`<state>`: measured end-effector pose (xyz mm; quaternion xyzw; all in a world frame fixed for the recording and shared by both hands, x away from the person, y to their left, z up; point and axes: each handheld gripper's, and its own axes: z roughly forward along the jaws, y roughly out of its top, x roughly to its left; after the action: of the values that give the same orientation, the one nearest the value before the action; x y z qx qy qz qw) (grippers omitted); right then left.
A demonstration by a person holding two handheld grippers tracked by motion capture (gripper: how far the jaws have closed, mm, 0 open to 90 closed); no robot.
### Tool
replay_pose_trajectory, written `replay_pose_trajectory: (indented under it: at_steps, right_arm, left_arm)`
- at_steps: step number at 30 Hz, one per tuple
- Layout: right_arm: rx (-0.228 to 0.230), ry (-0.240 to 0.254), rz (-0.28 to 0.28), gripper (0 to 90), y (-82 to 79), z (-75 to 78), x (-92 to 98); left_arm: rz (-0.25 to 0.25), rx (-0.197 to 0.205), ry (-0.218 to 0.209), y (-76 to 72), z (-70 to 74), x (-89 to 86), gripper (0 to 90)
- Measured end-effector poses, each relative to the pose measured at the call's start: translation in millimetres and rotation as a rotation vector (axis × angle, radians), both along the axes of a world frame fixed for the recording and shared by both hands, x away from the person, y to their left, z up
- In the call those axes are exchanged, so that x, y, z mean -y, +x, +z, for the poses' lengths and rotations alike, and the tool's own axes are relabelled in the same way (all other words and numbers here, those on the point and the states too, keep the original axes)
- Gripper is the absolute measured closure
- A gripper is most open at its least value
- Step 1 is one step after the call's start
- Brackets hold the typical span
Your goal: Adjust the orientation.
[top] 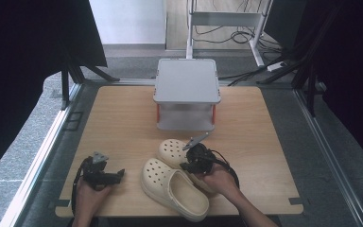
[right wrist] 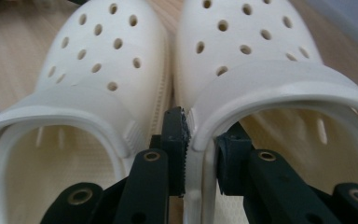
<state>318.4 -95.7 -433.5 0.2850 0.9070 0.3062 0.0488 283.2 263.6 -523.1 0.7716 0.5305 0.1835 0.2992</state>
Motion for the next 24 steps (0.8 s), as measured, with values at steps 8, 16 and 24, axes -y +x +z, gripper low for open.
replay_pose_trajectory:
  at_steps: [8, 16, 24]
  right_arm:
    - [-0.019, 0.017, 0.039, 66.1, 1.6, -3.4, -1.9]
    - [-0.033, 0.047, 0.040, 53.5, 0.2, 12.3, 19.8]
    - [-0.033, 0.018, 0.093, 33.9, -5.2, 12.8, 37.3]
  left_arm:
    - [0.000, 0.000, 0.000, 0.0, 0.0, 0.0, 0.0]
    - [-0.002, -0.004, 0.001, 0.0, 0.3, -0.2, 0.0]
    - [-0.003, -0.004, 0.002, -0.1, 0.2, -0.2, 0.0]
